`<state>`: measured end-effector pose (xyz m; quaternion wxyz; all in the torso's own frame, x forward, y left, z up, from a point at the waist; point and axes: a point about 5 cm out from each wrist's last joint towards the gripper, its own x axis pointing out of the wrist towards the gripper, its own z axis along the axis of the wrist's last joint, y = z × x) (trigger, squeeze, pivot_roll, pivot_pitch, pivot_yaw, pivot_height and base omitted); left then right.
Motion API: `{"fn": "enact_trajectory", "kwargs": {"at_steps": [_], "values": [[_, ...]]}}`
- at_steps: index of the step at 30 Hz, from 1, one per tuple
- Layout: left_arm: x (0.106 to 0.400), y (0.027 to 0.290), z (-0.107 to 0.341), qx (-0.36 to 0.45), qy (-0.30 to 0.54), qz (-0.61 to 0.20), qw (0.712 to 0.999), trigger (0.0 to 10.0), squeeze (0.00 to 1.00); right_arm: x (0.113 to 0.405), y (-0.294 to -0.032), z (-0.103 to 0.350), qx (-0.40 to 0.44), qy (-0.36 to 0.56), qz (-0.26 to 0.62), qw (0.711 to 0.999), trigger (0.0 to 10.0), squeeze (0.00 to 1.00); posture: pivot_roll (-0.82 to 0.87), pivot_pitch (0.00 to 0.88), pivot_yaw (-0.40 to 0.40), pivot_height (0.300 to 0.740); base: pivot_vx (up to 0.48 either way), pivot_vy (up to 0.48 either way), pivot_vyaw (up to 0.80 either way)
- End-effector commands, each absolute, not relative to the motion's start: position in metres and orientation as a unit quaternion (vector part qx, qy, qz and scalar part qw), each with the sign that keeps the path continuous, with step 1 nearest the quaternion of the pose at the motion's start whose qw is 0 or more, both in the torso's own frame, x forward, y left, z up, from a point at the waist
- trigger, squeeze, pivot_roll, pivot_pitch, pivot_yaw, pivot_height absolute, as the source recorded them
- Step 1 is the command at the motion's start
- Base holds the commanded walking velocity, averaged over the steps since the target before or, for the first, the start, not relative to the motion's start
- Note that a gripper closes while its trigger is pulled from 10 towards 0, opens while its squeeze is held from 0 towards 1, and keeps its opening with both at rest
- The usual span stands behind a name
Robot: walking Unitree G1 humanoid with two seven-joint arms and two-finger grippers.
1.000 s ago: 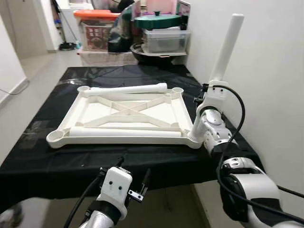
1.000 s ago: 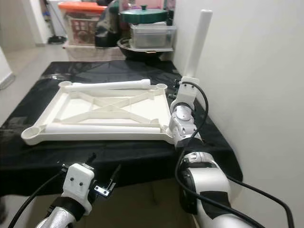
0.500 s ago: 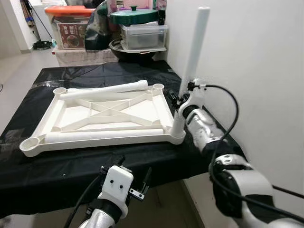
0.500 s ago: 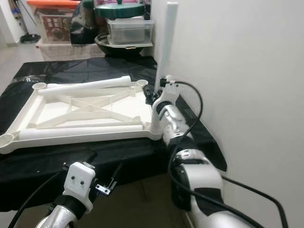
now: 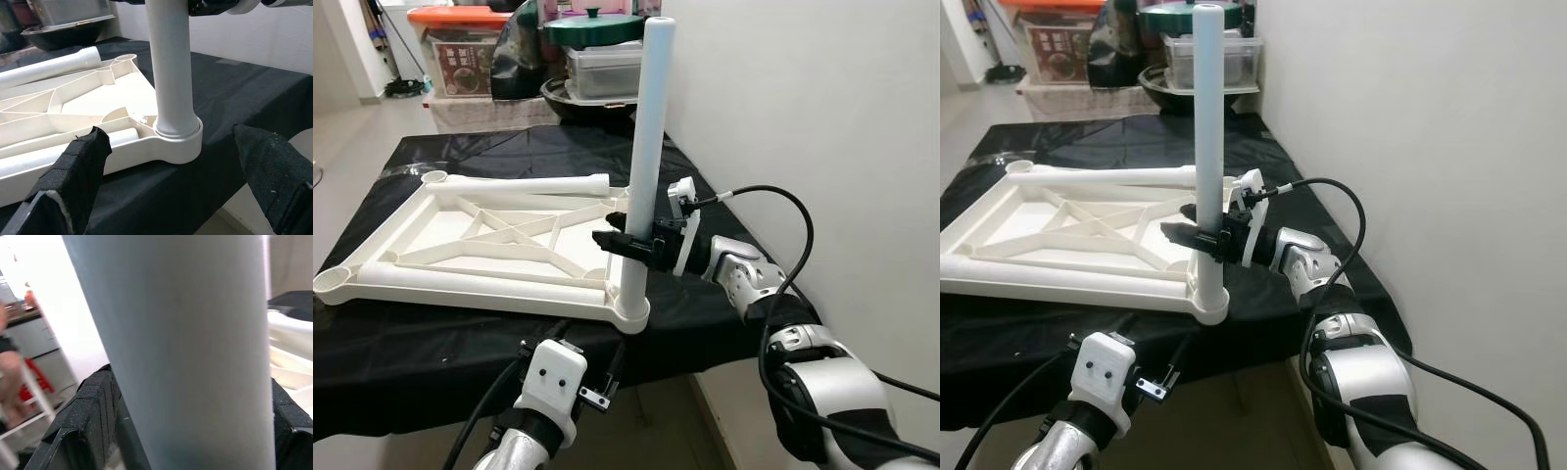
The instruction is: Building children table
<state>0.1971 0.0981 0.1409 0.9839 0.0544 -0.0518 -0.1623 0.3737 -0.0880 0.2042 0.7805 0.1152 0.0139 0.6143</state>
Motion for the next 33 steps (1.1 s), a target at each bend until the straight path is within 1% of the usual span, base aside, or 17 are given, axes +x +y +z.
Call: {"fn": "enact_trajectory", "kwargs": {"at_steps": [1,2,3,4,6,7,9,10,11,12,16,18,20,24,31,32,33], "values": [[0.196,0.099,0.138,0.055,-0.043,-0.164,0.984,10.0,0.0,0.37,-0.078,0.205,0.11,0.015,0.642,0.759,10.0,0.0,0.04,0.023,-0.052,0.74,0.0,0.0,0.0],[0.196,0.099,0.138,0.055,-0.043,-0.164,0.984,10.0,0.0,0.37,-0.078,0.205,0.11,0.015,0.642,0.759,10.0,0.0,0.04,0.023,-0.052,0.74,0.0,0.0,0.0],[0.197,0.099,0.138,0.056,-0.043,-0.164,0.984,10.0,0.0,0.369,-0.075,0.204,0.112,0.018,0.646,0.755,0.0,0.0,0.04,0.023,-0.052,0.74,0.0,0.0,0.0],[0.197,0.099,0.138,0.056,-0.043,-0.164,0.984,10.0,0.0,0.369,-0.075,0.204,0.112,0.018,0.646,0.755,0.0,0.0,0.04,0.023,-0.052,0.74,0.0,0.0,0.0],[0.196,0.099,0.138,0.056,-0.043,-0.164,0.984,10.0,0.0,0.383,-0.067,0.197,0.071,0.028,0.532,0.843,0.0,0.0,0.05,0.027,-0.052,0.74,0.0,0.0,0.0],[0.196,0.099,0.138,0.056,-0.043,-0.164,0.984,10.0,0.0,0.383,-0.067,0.197,0.071,0.028,0.532,0.843,0.0,0.0,0.05,0.027,-0.052,0.74,0.0,0.0,0.0],[0.196,0.1,0.138,0.057,-0.042,-0.163,0.984,10.0,0.0,0.396,-0.074,0.196,0.052,0.025,0.406,0.912,0.0,0.0,0.05,0.027,-0.052,0.74,0.0,0.0,0.0],[0.196,0.1,0.138,0.057,-0.042,-0.163,0.984,10.0,0.0,0.396,-0.074,0.196,0.052,0.025,0.406,0.912,0.0,0.0,0.05,0.027,-0.052,0.74,0.0,0.0,0.0],[0.196,0.1,0.138,0.057,-0.042,-0.163,0.984,10.0,0.0,0.405,-0.088,0.195,0.041,0.034,0.298,0.953,0.0,0.0,0.04,0.028,-0.05,0.74,0.0,0.0,0.0],[0.196,0.1,0.138,0.057,-0.042,-0.163,0.984,10.0,0.0,0.407,-0.093,0.195,0.034,0.036,0.265,0.963,0.0,0.0,0.04,0.028,-0.05,0.74,0.0,0.0,0.0],[0.196,0.099,0.137,0.057,-0.042,-0.164,0.984,10.0,0.0,0.411,-0.113,0.192,0.041,0.044,0.157,0.986,0.0,0.0,0.04,0.027,-0.048,0.74,0.0,0.0,0.0],[0.196,0.098,0.137,0.056,-0.042,-0.165,0.984,10.0,0.0,0.413,-0.139,0.188,0.028,0.046,0.019,0.998,0.0,0.0,0.04,0.027,-0.048,0.74,0.0,0.0,0.0],[0.196,0.098,0.137,0.056,-0.042,-0.165,0.984,10.0,0.0,0.413,-0.139,0.188,0.028,0.046,0.019,0.998,0.0,0.0,0.04,0.027,-0.048,0.74,0.0,0.0,0.0],[0.196,0.098,0.137,0.057,-0.042,-0.165,0.984,10.0,0.0,0.406,-0.16,0.175,0.034,0.055,-0.137,0.988,0.0,0.0,0.04,0.02,-0.05,0.74,0.0,0.0,0.0],[0.196,0.098,0.137,0.057,-0.042,-0.166,0.984,10.0,0.0,0.401,-0.15,0.164,0.044,0.072,-0.19,0.978,0.0,0.0,0.04,0.015,-0.049,0.74,0.0,0.0,0.0],[0.196,0.098,0.136,0.057,-0.041,-0.166,0.984,10.0,0.0,0.402,-0.139,0.166,0.057,0.064,-0.155,0.984,10.0,0.0,0.04,0.013,-0.051,0.74,0.0,0.0,0.0],[0.196,0.098,0.136,0.057,-0.041,-0.166,0.984,10.0,0.0,0.402,-0.139,0.166,0.057,0.064,-0.155,0.984,10.0,0.0,0.04,0.013,-0.051,0.74,0.0,0.0,0.0]]}}
